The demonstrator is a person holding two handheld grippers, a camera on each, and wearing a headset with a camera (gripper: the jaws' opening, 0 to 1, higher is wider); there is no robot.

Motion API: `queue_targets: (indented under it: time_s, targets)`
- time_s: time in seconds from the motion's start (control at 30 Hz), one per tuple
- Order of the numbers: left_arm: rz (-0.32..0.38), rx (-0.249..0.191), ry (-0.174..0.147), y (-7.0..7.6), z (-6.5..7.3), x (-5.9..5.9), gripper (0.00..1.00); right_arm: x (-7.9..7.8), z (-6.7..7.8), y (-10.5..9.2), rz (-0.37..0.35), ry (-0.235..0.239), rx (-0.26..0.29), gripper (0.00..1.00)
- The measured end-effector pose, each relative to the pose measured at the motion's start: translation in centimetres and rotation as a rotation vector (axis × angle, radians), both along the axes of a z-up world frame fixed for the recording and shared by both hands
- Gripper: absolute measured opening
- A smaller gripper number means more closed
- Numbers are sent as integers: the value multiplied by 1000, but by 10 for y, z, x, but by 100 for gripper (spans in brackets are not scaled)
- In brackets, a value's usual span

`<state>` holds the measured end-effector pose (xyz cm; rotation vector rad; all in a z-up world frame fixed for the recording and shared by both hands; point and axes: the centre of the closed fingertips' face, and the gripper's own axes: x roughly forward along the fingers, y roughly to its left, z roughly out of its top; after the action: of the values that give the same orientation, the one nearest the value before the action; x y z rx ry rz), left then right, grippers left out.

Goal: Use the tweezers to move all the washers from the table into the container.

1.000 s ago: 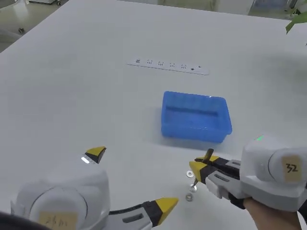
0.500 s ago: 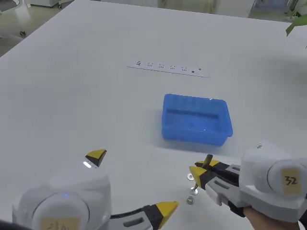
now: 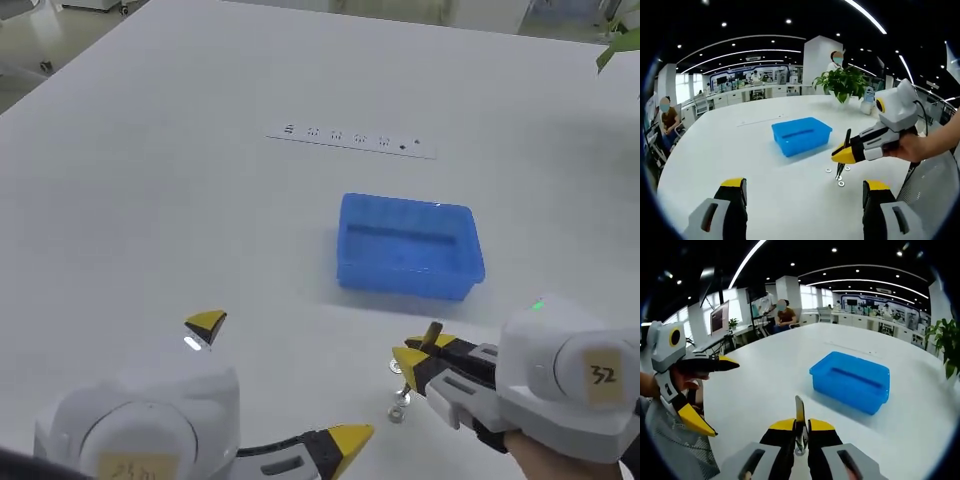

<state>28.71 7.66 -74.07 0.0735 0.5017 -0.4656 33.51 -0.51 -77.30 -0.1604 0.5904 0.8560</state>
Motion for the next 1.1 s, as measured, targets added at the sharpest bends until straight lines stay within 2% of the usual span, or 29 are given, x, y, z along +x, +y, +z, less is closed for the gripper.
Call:
queue_targets:
  time_s: [0.37, 0.43, 0.67, 0.97, 1.0, 1.1]
  targets:
    - [5, 5, -4, 1, 0, 1, 99, -3, -1, 0, 17, -21, -27, 4]
    - [4, 8, -6, 1, 0, 1, 99, -2, -2, 0, 22, -26, -47, 3]
    - [10, 12, -16, 2, 1, 3, 99, 1, 0, 1, 22, 1, -53, 3]
    - [18, 22, 0, 4, -3, 3, 99, 16, 35, 4, 27, -34, -11, 3]
    - [18, 25, 7, 4, -5, 3, 99, 23, 43, 4, 26, -58, -7, 3]
    - [18, 30, 0, 4, -4, 3, 99, 32, 54, 3, 25, -83, -9, 3]
